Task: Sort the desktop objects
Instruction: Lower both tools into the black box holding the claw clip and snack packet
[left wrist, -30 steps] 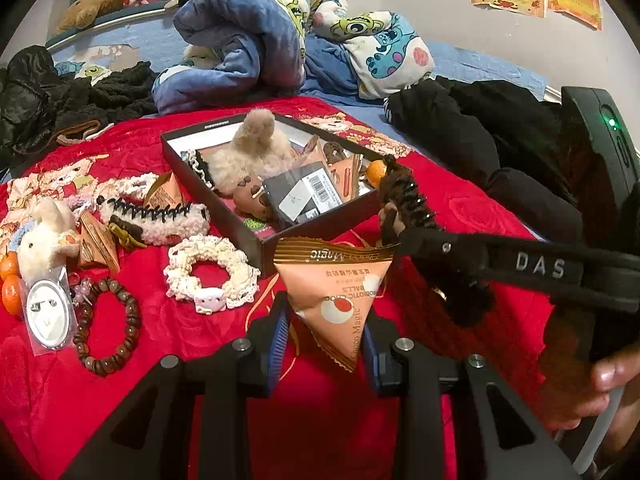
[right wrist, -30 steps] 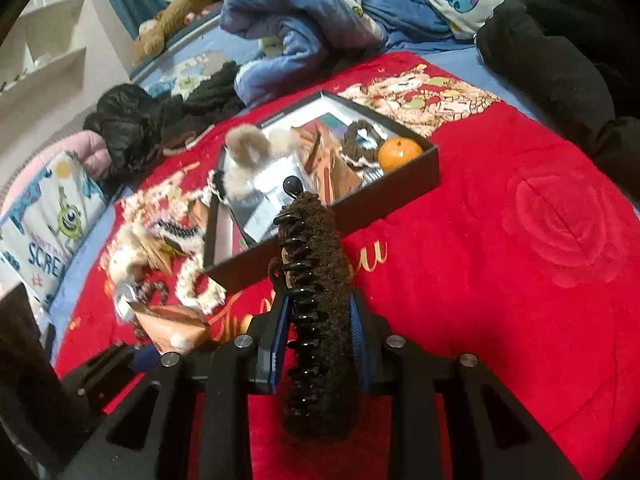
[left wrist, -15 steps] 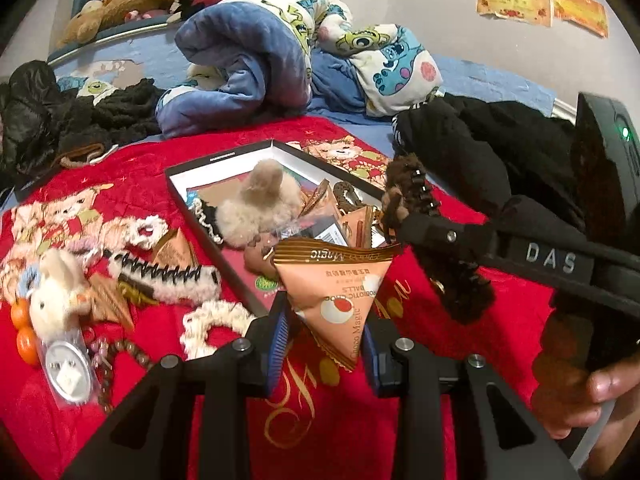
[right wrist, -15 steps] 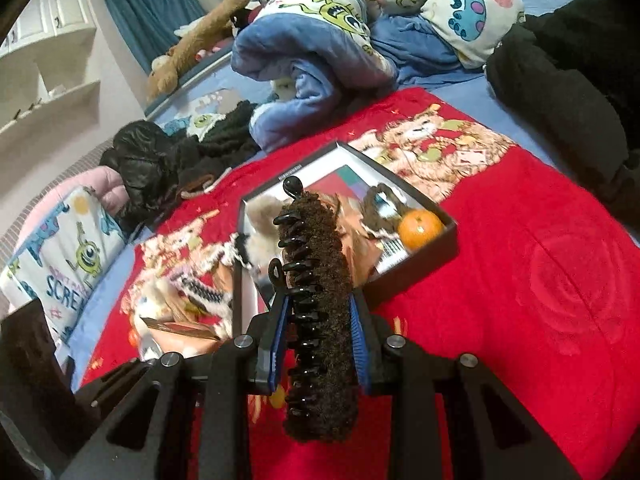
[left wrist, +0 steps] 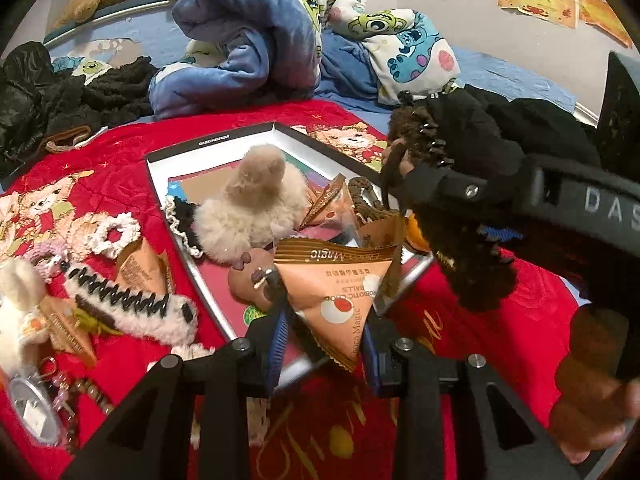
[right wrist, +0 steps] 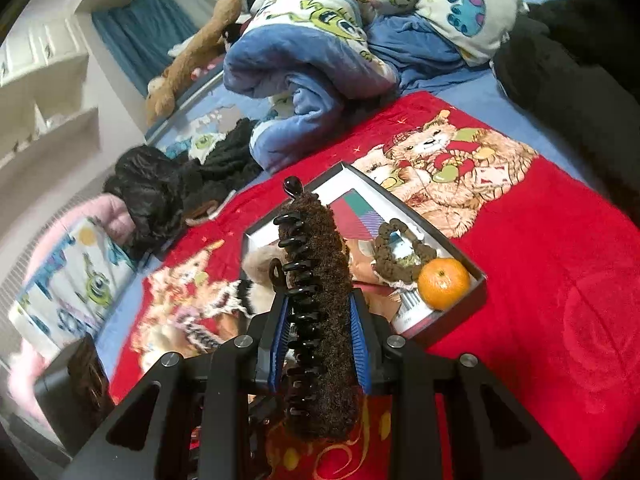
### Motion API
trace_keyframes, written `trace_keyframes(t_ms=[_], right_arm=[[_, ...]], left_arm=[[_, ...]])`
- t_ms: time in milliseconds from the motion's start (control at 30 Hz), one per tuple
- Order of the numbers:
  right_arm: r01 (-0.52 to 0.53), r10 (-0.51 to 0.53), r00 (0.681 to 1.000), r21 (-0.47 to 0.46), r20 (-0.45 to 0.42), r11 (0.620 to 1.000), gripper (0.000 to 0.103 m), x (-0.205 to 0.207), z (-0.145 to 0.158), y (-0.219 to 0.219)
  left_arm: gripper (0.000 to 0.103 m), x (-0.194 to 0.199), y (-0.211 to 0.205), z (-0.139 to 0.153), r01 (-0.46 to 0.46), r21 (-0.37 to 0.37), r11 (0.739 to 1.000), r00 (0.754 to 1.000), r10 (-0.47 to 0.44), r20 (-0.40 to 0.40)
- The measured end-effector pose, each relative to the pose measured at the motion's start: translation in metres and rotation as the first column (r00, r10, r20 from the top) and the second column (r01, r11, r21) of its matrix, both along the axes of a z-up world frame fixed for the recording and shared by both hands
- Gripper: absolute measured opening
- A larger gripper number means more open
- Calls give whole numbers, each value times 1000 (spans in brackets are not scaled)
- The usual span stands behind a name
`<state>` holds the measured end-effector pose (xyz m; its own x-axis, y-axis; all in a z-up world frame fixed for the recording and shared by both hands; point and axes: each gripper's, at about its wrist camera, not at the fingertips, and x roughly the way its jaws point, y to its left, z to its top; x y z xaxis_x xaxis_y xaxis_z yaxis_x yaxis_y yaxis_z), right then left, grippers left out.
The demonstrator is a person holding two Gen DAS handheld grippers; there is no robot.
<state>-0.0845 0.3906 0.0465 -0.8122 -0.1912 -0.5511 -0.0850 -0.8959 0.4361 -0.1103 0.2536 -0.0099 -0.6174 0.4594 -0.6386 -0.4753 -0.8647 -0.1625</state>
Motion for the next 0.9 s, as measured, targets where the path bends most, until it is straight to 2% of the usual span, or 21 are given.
trace_keyframes(t_ms=[200,300,433,733,900], right_arm=[[-20,18,999,65,31,998,27,-20,-14,-4],[-26,24,999,46,49,999,27,-28,-25,0],[-43,42,998,25,37,999,27,-41,-39,4],[-40,39,999,116,11,992,26,-60,-41,7],[-32,38,999,138,-38,990,27,-53,-46,6]], left_arm=[[33,-17,7,-1,-3,2,1000,999,3,-34],[33,-27,7,-2,-3,17,1000,999,3,-38],[33,-40,12,-3,7,19,1000,999,-6,-45],[33,-52,14,-7,24,64,998,998,-20,-64],[33,-48,15,-9,23,54,998,996,-18,-86]])
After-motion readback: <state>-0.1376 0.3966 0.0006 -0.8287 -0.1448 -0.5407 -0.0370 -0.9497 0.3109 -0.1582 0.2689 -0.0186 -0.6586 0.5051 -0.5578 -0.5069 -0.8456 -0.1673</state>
